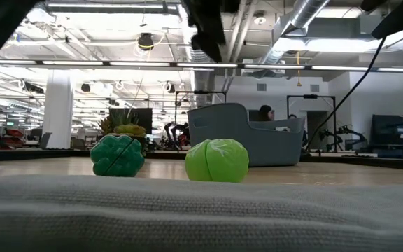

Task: Pick and placing Produce into tupperware
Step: Put the bell pepper into the bin

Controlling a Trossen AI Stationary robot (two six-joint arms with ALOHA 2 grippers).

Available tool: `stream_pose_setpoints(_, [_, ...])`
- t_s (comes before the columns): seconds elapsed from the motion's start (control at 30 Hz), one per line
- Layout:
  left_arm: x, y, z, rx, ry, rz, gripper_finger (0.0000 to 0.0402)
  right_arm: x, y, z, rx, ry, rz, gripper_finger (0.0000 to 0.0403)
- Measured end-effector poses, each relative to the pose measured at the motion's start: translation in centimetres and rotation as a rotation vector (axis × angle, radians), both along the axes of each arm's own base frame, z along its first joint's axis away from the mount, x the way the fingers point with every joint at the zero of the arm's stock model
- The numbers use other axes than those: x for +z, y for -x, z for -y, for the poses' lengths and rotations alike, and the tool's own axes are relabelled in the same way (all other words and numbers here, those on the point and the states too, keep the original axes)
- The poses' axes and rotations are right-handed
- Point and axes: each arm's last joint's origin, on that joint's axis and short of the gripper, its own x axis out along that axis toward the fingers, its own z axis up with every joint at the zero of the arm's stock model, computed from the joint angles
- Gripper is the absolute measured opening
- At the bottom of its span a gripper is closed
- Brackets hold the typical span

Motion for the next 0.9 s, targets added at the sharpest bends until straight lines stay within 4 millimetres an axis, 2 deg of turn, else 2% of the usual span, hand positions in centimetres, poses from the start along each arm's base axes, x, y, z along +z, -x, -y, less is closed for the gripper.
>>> stream_pose_setpoints(0.2, [4.7,4.8,5.2,-0.057,-0.077,-0.04,0.0291,0.0,0.4,-0.3,0.028,0.011,-0.019,0.0255])
stream_pose_setpoints(0.37, [9.5,10.0,8.8,-0.023,-0.189,0.052,0.0291,-0.3,0.2,-0.3,0.077,0.009,-0.088,0.0255])
stream_pose_setpoints(0.5, [12.4,14.2,10.2,0.091,-0.297,0.138,0.0291,-2.8,-0.9,-0.6,0.176,-0.044,-0.14,0.0255])
stream_pose_setpoints(0.6, [14.0,17.6,11.0,0.212,-0.373,0.21,0.0291,-4.4,-2.4,-1.0,0.249,-0.084,-0.08,0.0255])
stream_pose_setpoints(0.67, [14.2,19.8,11.5,0.292,-0.414,0.252,0.0291,-5.3,-3.1,-0.9,0.266,-0.054,-0.085,0.0255])
stream_pose_setpoints(0.77, [13.4,23.4,11.9,0.418,-0.437,0.297,0.0291,-6.3,-4.7,-0.6,0.25,-0.035,-0.052,0.0255])
stream_pose_setpoints(0.83, [12.0,25.8,11.9,0.504,-0.426,0.333,0.0291,-7.6,-5.3,-0.4,0.279,-0.02,-0.095,0.0255])
stream_pose_setpoints(0.9, [10.3,28.0,11.8,0.579,-0.385,0.378,0.0291,-8.5,-6.5,-0.4,0.309,-0.087,-0.089,0.0255])
